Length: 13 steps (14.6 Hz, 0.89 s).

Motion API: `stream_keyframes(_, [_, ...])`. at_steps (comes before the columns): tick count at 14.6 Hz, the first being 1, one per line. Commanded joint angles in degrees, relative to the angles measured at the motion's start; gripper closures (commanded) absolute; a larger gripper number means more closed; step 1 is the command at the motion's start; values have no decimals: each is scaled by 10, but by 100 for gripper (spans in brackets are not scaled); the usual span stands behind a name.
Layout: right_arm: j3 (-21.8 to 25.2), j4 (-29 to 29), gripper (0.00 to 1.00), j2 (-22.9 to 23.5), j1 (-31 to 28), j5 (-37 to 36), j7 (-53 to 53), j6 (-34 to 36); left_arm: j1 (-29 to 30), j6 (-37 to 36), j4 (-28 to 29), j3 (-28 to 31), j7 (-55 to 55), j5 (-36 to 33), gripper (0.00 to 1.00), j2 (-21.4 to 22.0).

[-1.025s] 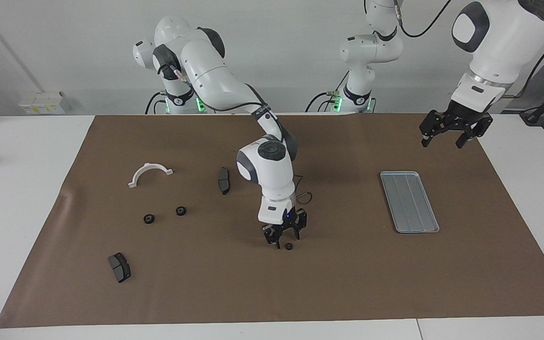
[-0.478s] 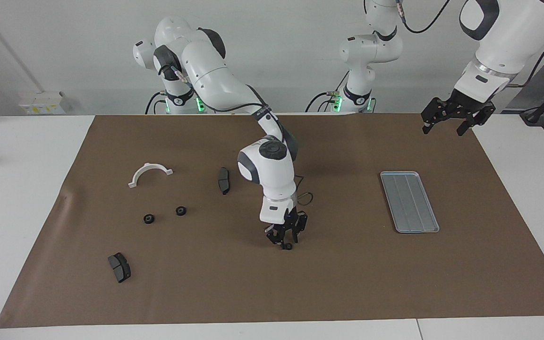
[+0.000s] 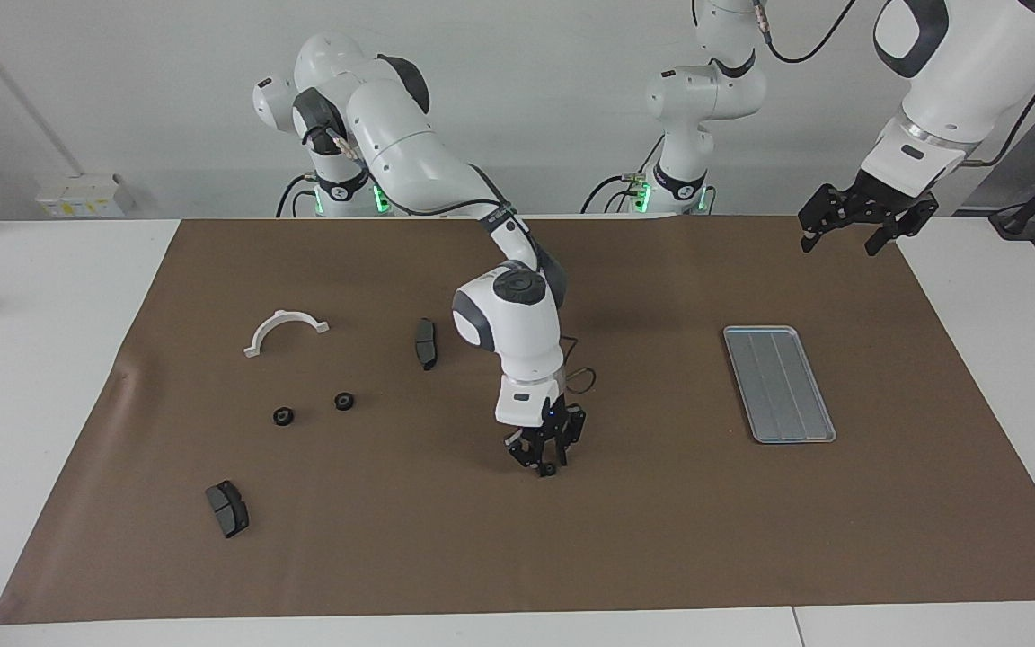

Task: Place bearing gear from tray to pile
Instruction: 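Withdraw the left gripper to rest while the right gripper holds the bearing, then set the last bearing beside the other two with the right gripper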

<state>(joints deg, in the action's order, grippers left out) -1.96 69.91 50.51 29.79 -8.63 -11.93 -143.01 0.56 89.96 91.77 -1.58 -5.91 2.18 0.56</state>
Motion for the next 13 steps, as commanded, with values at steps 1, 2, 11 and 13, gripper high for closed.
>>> stream_keyframes(1, [4,-17,100,20,3,-18,-30,-15,13,-5,15,-2,-5,-3,0,15])
stream_keyframes(2, [4,-17,100,20,2,-18,-32,-15,14,-2,15,-2,-5,-4,0,15])
stream_keyframes(11, [-2,52,100,-149,-104,-5,17,141,13,0,14,-3,-4,-11,0,15])
stream_keyframes(13, [-3,133,100,-209,-147,20,68,142,13,0,14,-3,-4,-11,0,15])
